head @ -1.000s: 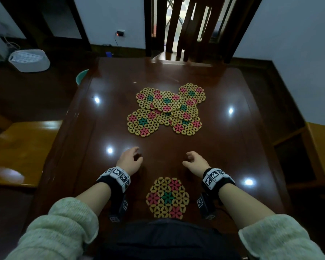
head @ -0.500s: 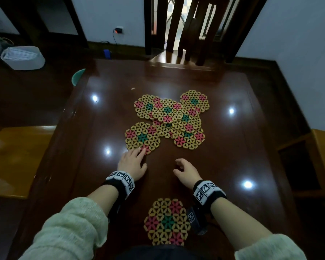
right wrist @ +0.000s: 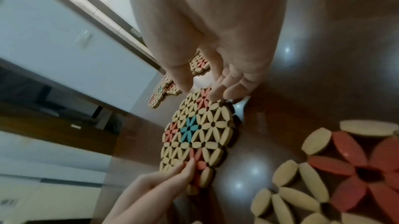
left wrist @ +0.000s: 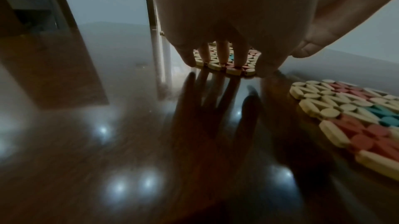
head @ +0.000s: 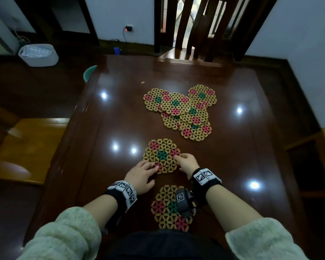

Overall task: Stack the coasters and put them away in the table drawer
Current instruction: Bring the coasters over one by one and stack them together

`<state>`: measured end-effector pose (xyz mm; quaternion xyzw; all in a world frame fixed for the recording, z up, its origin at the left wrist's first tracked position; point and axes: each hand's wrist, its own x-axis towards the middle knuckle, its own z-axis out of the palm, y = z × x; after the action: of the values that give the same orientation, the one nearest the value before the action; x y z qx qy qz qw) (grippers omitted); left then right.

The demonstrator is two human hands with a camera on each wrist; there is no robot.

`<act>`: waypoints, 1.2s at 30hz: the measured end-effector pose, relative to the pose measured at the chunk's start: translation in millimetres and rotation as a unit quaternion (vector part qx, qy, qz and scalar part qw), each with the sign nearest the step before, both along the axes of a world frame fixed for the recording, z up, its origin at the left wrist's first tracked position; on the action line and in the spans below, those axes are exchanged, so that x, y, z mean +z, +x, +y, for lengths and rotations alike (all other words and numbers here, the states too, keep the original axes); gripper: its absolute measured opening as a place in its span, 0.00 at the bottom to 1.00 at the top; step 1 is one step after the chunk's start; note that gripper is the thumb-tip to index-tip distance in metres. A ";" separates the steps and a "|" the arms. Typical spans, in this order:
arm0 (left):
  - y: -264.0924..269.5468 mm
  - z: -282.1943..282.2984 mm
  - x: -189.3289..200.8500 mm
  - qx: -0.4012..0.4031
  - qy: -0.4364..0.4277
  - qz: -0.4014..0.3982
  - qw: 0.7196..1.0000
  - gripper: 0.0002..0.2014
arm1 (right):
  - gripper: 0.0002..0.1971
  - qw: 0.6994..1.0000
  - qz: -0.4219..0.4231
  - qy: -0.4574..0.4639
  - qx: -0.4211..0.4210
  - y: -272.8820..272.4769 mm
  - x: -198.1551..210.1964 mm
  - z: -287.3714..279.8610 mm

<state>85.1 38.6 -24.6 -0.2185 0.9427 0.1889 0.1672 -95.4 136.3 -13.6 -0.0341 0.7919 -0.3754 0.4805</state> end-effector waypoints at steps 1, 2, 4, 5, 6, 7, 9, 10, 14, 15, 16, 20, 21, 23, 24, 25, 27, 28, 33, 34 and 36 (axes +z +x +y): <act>0.2 1.5 2.1 -0.002 0.000 -0.006 1.000 0.29 | 0.30 1.000 0.002 -0.002 -0.001 1.2 1.8 0.1; 0.9 3.1 4.1 -0.003 0.001 -0.013 1.000 0.29 | 0.26 1.000 0.012 0.002 0.002 2.0 3.7 0.5; 2.4 6.0 6.3 -0.004 0.006 -0.023 1.000 0.29 | 0.21 0.999 0.030 0.003 0.014 4.4 7.5 1.9; 3.3 7.5 6.8 -0.008 0.010 -0.027 1.000 0.29 | 0.20 0.999 0.032 0.002 0.023 5.9 8.2 2.7; 4.2 9.1 7.4 -0.011 0.012 -0.033 0.999 0.29 | 0.20 0.999 0.033 0.006 0.031 8.5 10.5 4.1; 5.0 10.7 7.2 -0.014 0.014 -0.039 0.999 0.29 | 0.20 0.999 0.038 0.009 0.038 10.5 11.7 5.7; 6.5 14.7 10.0 -0.014 0.023 -0.044 0.999 0.29 | 0.18 0.996 0.065 0.019 0.061 13.7 12.5 10.4; 8.2 16.4 12.1 -0.008 0.031 -0.043 0.999 0.28 | 0.17 0.994 0.082 0.023 0.070 15.2 14.6 13.6; 15.4 23.3 27.2 0.053 0.070 0.032 0.996 0.24 | 0.21 0.998 0.055 -0.036 0.013 15.8 21.0 29.9; 15.7 24.5 28.8 0.102 0.087 0.063 0.989 0.23 | 0.21 0.998 0.028 -0.060 -0.012 15.5 22.9 35.0; 15.6 25.7 30.8 0.166 0.122 0.094 0.974 0.23 | 0.21 0.996 0.000 -0.083 -0.033 16.2 26.3 40.6; 12.6 26.4 20.3 0.370 0.294 0.115 0.873 0.30 | 0.17 0.981 -0.080 -0.161 -0.071 22.4 39.3 68.0; 12.1 27.1 15.2 0.387 0.323 0.119 0.855 0.30 | 0.17 0.977 -0.095 -0.177 -0.078 24.4 42.2 74.8; 12.2 31.9 12.1 0.396 0.358 0.151 0.832 0.22 | 0.16 0.974 -0.107 -0.184 -0.083 28.4 44.9 87.1; 12.4 35.2 13.3 0.399 0.356 0.165 0.829 0.17 | 0.17 0.976 -0.099 -0.175 -0.081 29.5 42.9 92.3; 12.8 38.8 14.0 0.405 0.347 0.178 0.827 0.14 | 0.17 0.979 -0.088 -0.164 -0.078 30.8 41.2 97.4; 15.6 47.9 18.5 0.418 0.345 0.200 0.816 0.11 | 0.18 0.986 -0.067 -0.139 -0.070 33.8 36.5 106.8; 17.6 52.6 18.6 0.420 0.350 0.205 0.812 0.09 | 0.17 0.988 -0.059 -0.129 -0.067 35.5 33.6 111.3; 32.0 70.0 16.9 0.411 0.355 0.188 0.819 0.02 | 0.08 0.993 -0.016 -0.091 -0.070 43.6 26.5 133.0; 35.2 72.1 13.2 0.409 0.344 0.181 0.826 0.06 | 0.08 0.995 -0.004 -0.077 -0.063 44.7 23.1 136.9; 41.0 75.7 4.6 0.413 0.323 0.165 0.836 0.10 | 0.08 0.998 0.022 -0.052 -0.038 47.3 16.3 144.0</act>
<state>126.1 114.3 -20.0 -0.4868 0.6641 0.5670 -0.0235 -48.1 280.3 2.6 -0.0374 0.7824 -0.4337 0.4455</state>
